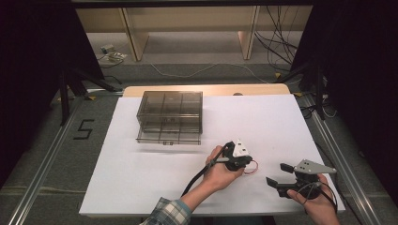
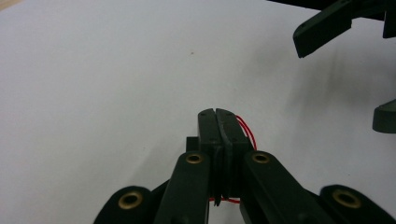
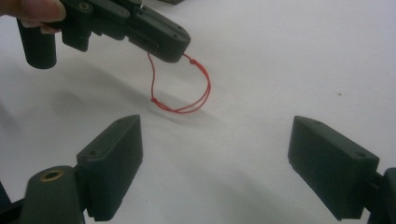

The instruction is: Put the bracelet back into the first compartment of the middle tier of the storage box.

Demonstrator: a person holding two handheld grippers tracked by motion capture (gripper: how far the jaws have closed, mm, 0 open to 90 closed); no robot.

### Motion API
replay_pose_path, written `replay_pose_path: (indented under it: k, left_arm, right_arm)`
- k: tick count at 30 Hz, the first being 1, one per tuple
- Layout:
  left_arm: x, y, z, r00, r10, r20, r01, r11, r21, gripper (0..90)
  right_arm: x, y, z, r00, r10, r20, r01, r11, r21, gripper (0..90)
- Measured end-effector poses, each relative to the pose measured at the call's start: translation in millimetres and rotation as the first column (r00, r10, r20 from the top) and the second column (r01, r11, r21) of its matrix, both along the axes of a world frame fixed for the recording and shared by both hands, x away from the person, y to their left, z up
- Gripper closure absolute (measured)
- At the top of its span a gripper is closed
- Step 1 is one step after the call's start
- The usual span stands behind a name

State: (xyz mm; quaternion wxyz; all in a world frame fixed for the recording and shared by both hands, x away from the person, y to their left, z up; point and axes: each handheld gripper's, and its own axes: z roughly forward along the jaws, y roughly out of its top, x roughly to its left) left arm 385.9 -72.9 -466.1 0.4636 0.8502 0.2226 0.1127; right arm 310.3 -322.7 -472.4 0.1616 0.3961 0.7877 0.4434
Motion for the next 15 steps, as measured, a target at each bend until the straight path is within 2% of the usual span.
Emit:
replay_pose_path:
  k: [7,15]
  left_arm:
    - [2.9,12.6,7.5,0.999,0.041,0.019,-0.04,0.9983,-0.043,89.8]
    - [6.1,36.0,17.6,0.9948,0.091,0.045,-0.088,0.9938,-0.068,89.8]
  right_arm:
    - [-0.1,0.8,-0.3,1.0,0.007,0.0,-0.007,1.0,-0.006,18.7]
    - [-0.2,2.3,-0.8,0.9999,0.015,-0.003,-0.015,1.0,-0.012,18.8]
